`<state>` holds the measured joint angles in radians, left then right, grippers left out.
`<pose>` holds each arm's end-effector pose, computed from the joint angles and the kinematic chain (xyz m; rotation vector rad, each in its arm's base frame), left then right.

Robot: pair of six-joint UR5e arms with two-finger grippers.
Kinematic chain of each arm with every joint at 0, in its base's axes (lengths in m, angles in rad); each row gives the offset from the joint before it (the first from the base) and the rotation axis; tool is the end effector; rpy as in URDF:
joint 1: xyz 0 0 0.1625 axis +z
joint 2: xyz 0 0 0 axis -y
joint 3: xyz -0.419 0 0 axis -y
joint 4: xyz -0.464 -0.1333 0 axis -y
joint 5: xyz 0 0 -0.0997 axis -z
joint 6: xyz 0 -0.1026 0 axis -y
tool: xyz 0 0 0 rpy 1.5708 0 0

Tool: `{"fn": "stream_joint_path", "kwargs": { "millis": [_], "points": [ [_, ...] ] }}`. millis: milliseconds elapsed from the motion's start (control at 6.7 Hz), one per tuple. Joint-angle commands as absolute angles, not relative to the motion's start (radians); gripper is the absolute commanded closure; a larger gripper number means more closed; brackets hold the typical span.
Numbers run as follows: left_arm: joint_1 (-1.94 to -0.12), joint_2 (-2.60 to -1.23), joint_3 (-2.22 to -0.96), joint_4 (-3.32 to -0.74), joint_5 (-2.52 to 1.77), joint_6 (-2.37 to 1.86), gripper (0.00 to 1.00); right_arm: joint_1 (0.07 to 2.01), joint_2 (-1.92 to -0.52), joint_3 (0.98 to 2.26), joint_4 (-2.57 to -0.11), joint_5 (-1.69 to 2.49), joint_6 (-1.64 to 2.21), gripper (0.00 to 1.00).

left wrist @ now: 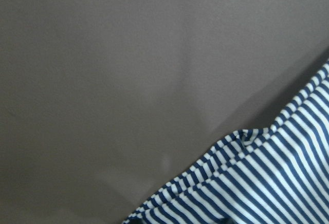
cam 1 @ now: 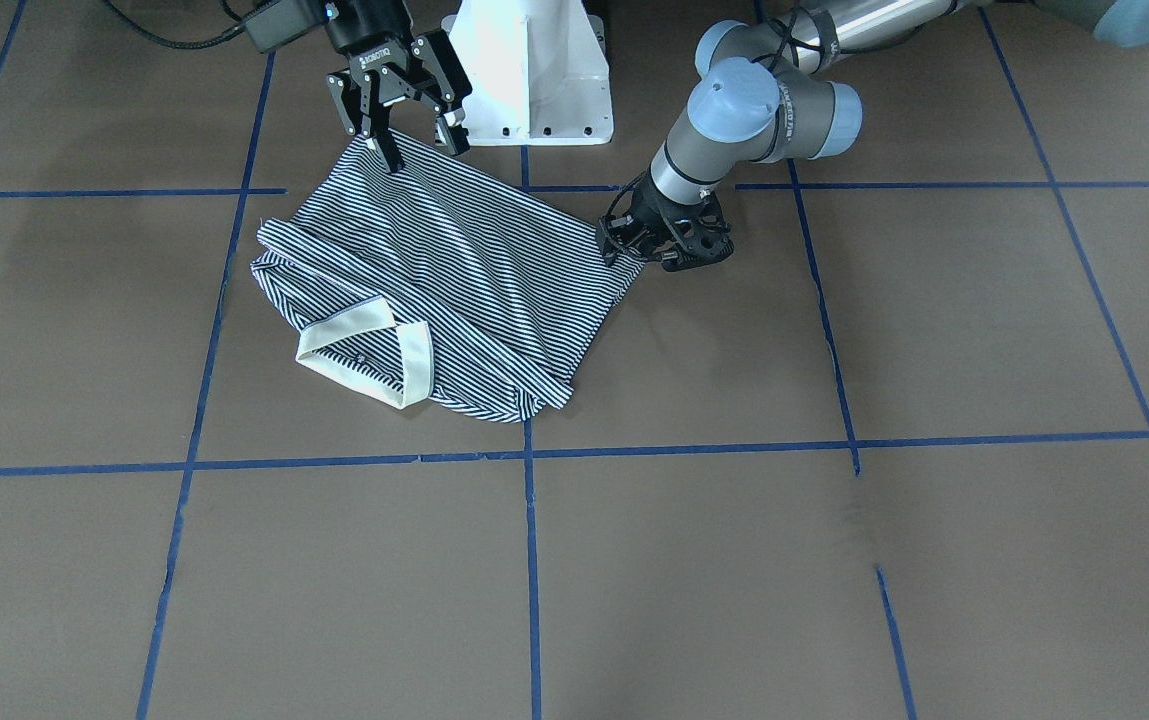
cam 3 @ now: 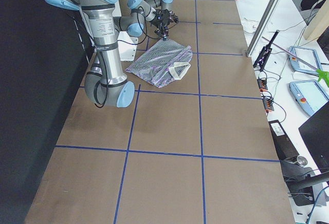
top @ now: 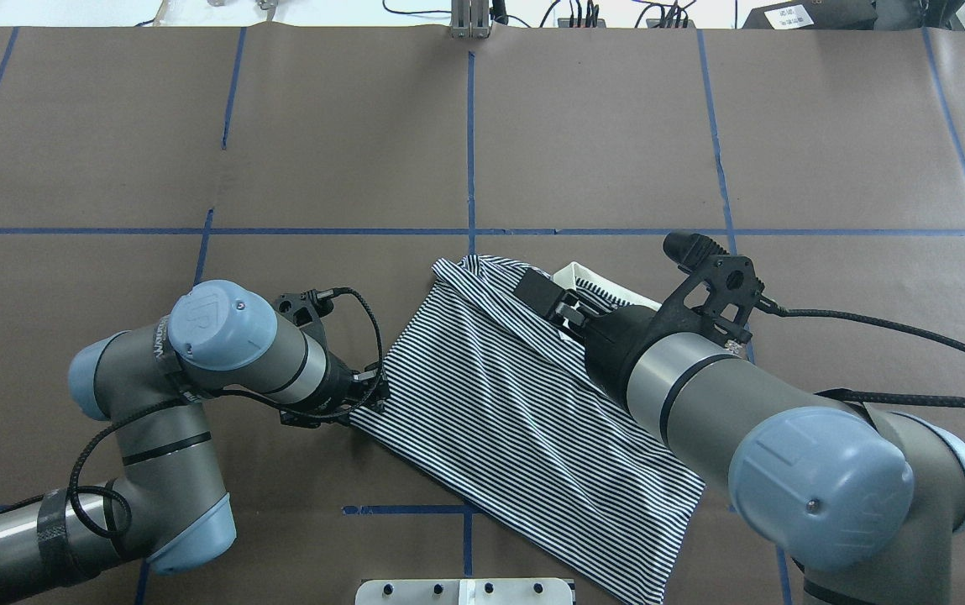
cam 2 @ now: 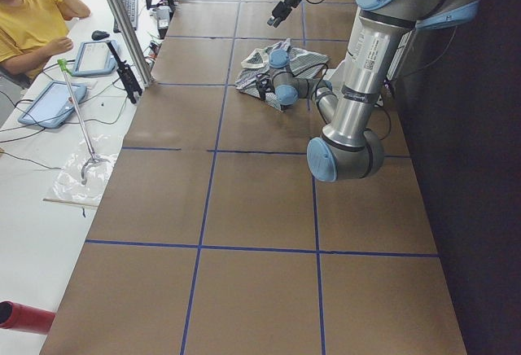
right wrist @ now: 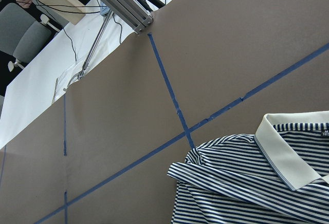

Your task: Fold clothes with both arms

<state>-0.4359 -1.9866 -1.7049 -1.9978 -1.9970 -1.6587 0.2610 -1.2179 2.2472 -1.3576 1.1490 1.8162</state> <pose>0.5944 -0.3771 0.2730 -0.2195 1.0162 -0.2679 -0.4424 -0.2996 0.0939 0.3832 -1.2459 0.6959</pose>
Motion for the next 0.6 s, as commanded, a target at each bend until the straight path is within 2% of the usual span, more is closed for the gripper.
{"fn": "stream_joint_path", "kwargs": {
  "millis": [0,447],
  "points": [
    [-0.434,-1.982,-1.710,-1.996,-2.002,-1.651,1.00,0.261,-1.219,2.247,-1.358,1.149,1.818,0.00],
    [-0.445,-1.982,-1.718,-1.983,-2.002,-1.643,1.00,0.261,-1.226,2.241,-1.358,1.149,1.818,0.00]
  ]
}}
